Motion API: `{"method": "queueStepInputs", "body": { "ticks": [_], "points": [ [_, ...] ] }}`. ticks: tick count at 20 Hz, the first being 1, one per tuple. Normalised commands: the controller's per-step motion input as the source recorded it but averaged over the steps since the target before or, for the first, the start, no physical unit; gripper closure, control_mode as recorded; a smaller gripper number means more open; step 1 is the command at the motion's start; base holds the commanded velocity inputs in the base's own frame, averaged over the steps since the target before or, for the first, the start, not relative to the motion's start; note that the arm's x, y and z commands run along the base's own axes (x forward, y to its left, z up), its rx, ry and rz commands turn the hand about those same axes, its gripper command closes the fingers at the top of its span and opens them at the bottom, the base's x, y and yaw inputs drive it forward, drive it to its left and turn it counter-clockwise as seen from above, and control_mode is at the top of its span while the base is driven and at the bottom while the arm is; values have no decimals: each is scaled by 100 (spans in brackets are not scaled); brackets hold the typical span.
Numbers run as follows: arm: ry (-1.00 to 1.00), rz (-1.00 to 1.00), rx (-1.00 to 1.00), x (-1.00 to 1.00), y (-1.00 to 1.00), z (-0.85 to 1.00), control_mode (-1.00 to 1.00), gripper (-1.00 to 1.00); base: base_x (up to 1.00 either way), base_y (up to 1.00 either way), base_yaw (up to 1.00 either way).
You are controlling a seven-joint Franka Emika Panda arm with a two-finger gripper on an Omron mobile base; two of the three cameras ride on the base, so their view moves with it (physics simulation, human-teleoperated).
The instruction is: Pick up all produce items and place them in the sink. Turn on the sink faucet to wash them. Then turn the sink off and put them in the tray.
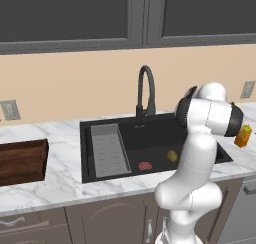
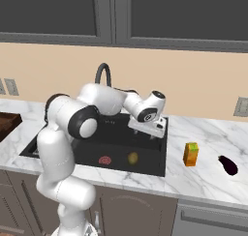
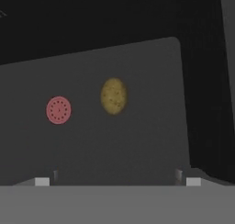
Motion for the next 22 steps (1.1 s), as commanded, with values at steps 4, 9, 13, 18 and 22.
{"method": "queueStepInputs", "body": {
  "ticks": [4,9,13,18,22],
  "points": [
    [-1,0,0,-73,-40,38,-100,-100,0,0,0],
    [-5,0,0,-92,-36,22,-100,-100,0,0,0],
    [-5,0,0,-93,-34,23,-100,-100,0,0,0],
    [-6,-3,0,-81,-35,20,-100,-100,0,0,0],
    [-5,-5,0,-69,-31,20,-100,-100,0,0,0]
  ]
}}
